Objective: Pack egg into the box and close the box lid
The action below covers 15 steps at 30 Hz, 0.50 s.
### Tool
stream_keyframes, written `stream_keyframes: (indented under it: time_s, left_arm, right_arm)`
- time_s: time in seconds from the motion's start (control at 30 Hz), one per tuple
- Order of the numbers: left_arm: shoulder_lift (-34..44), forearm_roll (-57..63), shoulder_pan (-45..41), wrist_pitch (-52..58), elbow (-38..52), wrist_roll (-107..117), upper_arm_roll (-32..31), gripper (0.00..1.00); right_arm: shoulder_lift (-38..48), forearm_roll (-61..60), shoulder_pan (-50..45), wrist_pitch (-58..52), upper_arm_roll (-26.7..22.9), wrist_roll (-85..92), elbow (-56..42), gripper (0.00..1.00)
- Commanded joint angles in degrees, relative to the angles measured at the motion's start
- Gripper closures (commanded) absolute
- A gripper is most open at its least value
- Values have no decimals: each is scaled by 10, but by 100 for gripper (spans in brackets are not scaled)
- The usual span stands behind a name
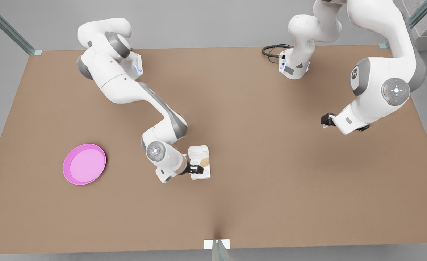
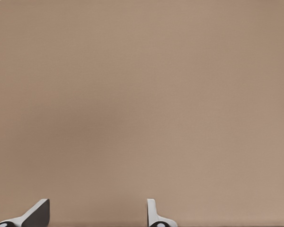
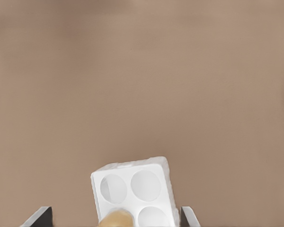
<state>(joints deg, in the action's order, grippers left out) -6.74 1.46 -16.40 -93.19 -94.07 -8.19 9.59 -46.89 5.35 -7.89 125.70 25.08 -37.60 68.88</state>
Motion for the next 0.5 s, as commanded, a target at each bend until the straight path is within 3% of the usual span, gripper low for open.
stream_keyframes:
  time_s: [0.0,0.03,0.07,0.13,0.17,0.2,0.23,0.27,0.3,0.33,0.47]
  left_arm:
    - [0,0,-50,24,0,108,0,0]
    - [-2,-1,-90,32,0,172,0,0]
    - [-23,-21,-157,32,2,310,-1,0]
    - [-150,-120,-270,23,91,590,-1,0]
    - [-185,-145,-318,-18,110,705,-1,0]
    - [-200,-201,-319,-72,111,777,0,0]
    - [-253,-204,-333,-140,155,864,-1,14]
    - [-285,-205,-347,-140,181,871,-2,48]
    - [-298,-203,-348,-162,181,871,-21,70]
    - [-303,-204,-365,-162,181,875,-23,79]
    - [-346,-198,-403,-279,180,912,-24,79]
  right_arm:
    - [87,0,116,-114,44,145,-2,0]
    - [168,4,206,-305,67,237,4,0]
    - [207,15,252,-346,68,284,22,0]
    - [280,8,268,-341,45,290,117,0]
    - [346,-57,130,-306,-146,306,212,0]
    - [369,-68,77,-273,-227,361,266,0]
    - [368,-68,71,-333,-225,360,243,0]
    - [352,-77,70,-357,-225,348,174,0]
    - [324,-54,76,-361,-226,348,168,0]
    - [309,-7,68,-384,-226,345,98,0]
    - [270,-22,67,-398,-226,343,54,0]
